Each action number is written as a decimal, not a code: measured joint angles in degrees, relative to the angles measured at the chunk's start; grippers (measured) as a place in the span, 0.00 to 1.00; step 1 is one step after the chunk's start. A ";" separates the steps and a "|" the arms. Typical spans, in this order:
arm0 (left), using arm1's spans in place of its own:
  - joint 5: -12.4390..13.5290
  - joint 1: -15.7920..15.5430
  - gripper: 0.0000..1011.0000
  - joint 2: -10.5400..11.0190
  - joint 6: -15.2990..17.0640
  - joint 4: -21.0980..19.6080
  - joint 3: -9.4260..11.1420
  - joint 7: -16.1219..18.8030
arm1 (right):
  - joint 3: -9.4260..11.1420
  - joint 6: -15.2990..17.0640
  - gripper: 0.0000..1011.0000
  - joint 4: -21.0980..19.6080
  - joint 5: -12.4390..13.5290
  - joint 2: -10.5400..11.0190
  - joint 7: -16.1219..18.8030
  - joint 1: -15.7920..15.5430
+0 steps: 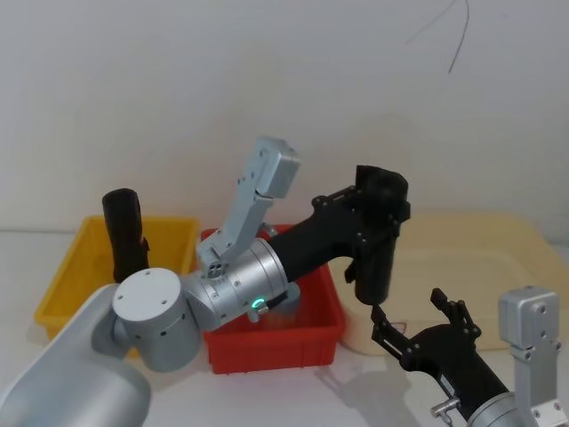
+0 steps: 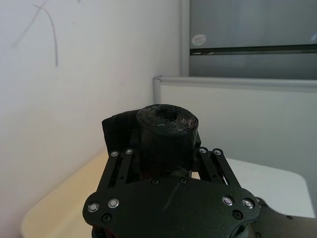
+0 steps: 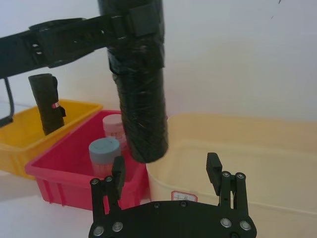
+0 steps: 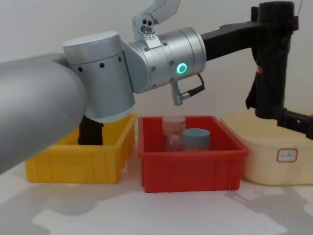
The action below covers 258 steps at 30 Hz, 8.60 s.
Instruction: Pick up the garbage bag with the one hand and transfer it to the other hand.
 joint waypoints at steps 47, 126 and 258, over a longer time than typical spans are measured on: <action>-4.25 -2.10 0.50 -3.18 -0.37 5.69 0.57 -5.02 | 0.92 -1.25 0.95 6.04 -2.21 -4.28 0.73 5.86; -4.33 -2.13 0.99 -3.24 -0.36 5.80 0.56 -5.12 | 9.97 8.14 0.91 31.42 -2.40 -5.78 -0.51 28.98; 26.59 16.90 0.99 12.54 20.35 -37.12 -13.25 47.69 | -10.48 12.54 0.94 30.12 -4.20 -9.30 15.36 28.27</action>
